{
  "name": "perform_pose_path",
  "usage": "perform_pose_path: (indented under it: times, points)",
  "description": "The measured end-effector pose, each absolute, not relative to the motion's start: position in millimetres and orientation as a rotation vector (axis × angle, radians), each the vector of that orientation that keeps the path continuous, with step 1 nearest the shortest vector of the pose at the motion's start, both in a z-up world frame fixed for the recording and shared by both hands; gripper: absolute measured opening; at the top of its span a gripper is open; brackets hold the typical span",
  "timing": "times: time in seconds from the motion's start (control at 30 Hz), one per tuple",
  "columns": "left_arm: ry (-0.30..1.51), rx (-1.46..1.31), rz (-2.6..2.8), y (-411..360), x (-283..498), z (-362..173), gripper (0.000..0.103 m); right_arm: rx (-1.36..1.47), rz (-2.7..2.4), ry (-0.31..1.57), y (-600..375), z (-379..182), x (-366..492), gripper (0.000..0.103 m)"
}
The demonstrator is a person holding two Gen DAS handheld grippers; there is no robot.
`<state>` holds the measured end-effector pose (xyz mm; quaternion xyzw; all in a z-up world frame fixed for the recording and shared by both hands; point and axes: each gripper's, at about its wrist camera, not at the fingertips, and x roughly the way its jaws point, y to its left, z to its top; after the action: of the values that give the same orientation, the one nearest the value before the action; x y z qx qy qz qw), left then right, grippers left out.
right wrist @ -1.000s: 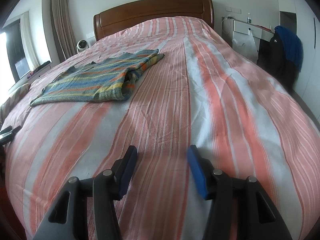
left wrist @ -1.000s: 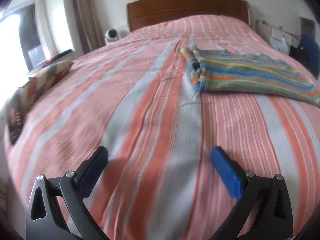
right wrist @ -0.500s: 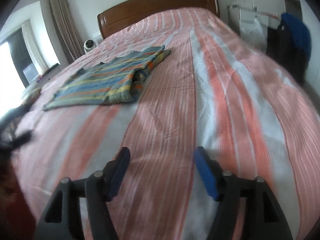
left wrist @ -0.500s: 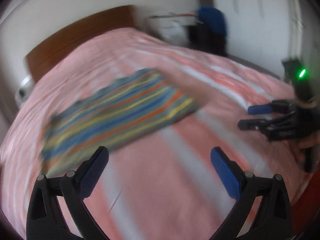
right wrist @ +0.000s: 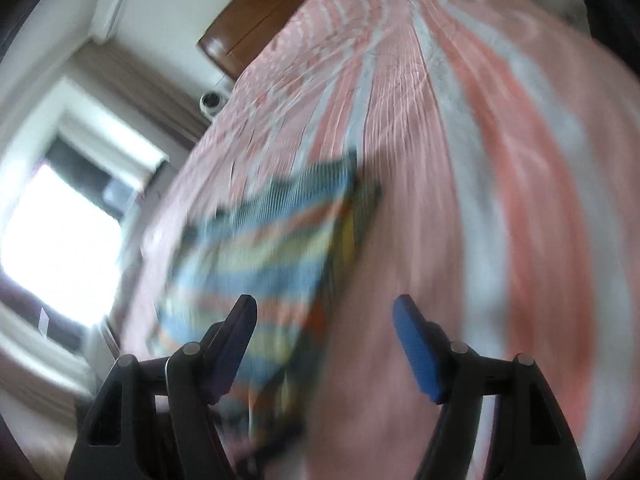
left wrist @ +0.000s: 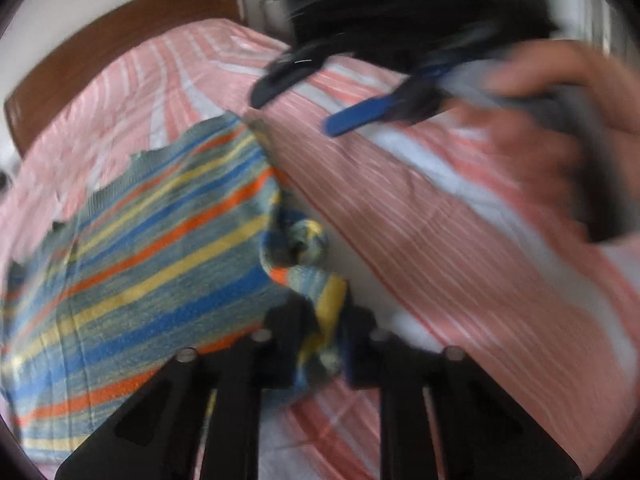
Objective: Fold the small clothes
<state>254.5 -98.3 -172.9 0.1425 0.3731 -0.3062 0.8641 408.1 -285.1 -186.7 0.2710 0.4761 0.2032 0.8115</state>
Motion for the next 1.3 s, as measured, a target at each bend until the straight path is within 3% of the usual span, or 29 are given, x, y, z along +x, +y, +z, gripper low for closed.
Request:
perform_pose_path:
  times: [0.1,0.17,0.2,0.47,0.7,0.77,0.8,0.83,0.87,0.9,0.93,1.0,1.17,1.23,1.3]
  points:
    - [0.786,0.172,-0.665,-74.6,258.2,-163.2,0.01,0.719,0.391,1.058,-278.7,-213.3,451.8,0.068]
    - [0.789,0.11,-0.669,-56.7,257.2,-156.5,0.01,0.748,0.378,1.065,-263.7,-224.9,466.8,0.036]
    - [0.787,0.082,-0.667,-46.6,257.0,-152.4,0.01,0.731,0.359,1.064,-256.7,-223.8,469.8,0.011]
    - [0.773,-0.24,-0.524,94.8,255.9,-124.9,0.009,0.474,0.527,0.964,-123.7,-127.4,476.7,0.01]
    - [0.837,-0.336,-0.307,197.0,257.2,-144.0,0.01,0.374,0.659,1.033,34.7,-132.6,498.5,0.01]
    - [0.924,-0.313,-0.246,210.1,264.0,-161.3,0.018,0.33,0.682,1.072,79.1,-151.9,502.4,0.016]
    - [0.948,-0.305,-0.223,212.5,263.3,-166.9,0.03,0.337,0.701,1.083,88.0,-159.8,504.0,0.022]
    - [0.958,-0.315,-0.218,216.8,260.1,-171.1,0.031,0.364,0.72,1.091,97.5,-170.6,507.8,0.035]
    - [0.95,-0.339,-0.237,221.9,254.9,-171.4,0.033,0.432,0.75,1.103,104.5,-180.3,504.4,0.041]
    - [0.942,-0.342,-0.242,224.0,249.5,-168.6,0.044,0.477,0.766,1.1,103.1,-181.4,497.9,0.045]
    - [0.932,-0.327,-0.224,224.7,245.5,-164.6,0.065,0.509,0.778,1.089,101.9,-181.4,493.9,0.045]
    - [0.879,-0.303,-0.187,225.6,240.0,-152.4,0.084,0.482,0.764,1.05,90.0,-171.8,480.9,0.045]
    - [0.819,-0.292,-0.183,213.8,269.9,-144.9,0.088,0.233,0.709,0.974,44.8,-135.6,421.6,0.045]
    - [0.877,-0.184,-0.047,207.6,293.7,-163.7,0.081,0.176,0.721,0.989,32.1,-137.5,398.2,0.046]
    - [0.933,-0.129,0.025,219.6,307.9,-183.8,0.08,0.094,0.687,1.079,18.9,-163.4,375.3,0.048]
